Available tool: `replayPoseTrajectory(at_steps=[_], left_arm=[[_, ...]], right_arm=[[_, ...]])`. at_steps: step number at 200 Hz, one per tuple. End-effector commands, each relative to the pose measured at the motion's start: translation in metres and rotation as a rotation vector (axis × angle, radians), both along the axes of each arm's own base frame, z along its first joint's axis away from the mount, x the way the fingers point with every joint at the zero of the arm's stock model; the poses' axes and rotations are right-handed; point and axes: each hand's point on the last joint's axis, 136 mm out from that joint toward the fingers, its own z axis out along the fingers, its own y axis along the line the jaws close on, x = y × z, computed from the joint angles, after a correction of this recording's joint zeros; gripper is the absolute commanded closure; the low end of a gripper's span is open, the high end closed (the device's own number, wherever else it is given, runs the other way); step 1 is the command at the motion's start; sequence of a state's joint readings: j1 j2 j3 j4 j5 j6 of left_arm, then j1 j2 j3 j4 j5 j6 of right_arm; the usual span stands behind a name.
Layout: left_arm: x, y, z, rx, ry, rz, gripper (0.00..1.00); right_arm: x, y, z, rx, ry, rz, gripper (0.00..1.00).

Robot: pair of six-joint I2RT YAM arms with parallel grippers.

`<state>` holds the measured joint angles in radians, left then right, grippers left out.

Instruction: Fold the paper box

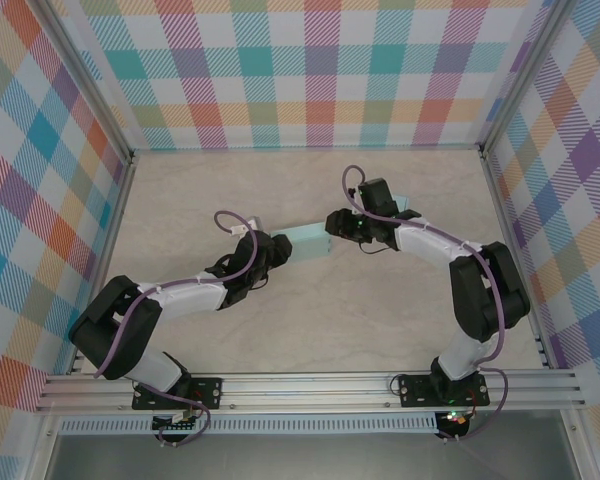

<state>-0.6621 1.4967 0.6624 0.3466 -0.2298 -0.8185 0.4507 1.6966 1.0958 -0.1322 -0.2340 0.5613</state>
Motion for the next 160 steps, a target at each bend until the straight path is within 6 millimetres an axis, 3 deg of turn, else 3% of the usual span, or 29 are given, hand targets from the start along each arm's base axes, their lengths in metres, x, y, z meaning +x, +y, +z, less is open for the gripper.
replayPoseTrajectory(at_steps=[1,26,69,115,160], left_arm=[[-0.030,0.033,-0.061,0.162,0.190,0.026,0.54],[-0.032,0.037,-0.065,0.170,0.198,0.044,0.59],[-0.036,0.044,-0.074,0.162,0.226,0.072,0.62],[-0.039,0.049,-0.080,0.159,0.241,0.085,0.66],[-0.043,0.058,-0.083,0.163,0.251,0.117,0.70]], right_arm=[[-0.006,-0.002,-0.021,-0.005,0.048,0.012,0.60],[-0.010,-0.011,-0.038,-0.010,0.085,-0.015,0.69],[-0.024,-0.021,-0.061,-0.030,0.140,-0.026,0.70],[-0.052,-0.044,-0.103,-0.136,0.235,-0.058,0.74],[-0.059,-0.054,-0.116,-0.185,0.288,-0.083,0.83]])
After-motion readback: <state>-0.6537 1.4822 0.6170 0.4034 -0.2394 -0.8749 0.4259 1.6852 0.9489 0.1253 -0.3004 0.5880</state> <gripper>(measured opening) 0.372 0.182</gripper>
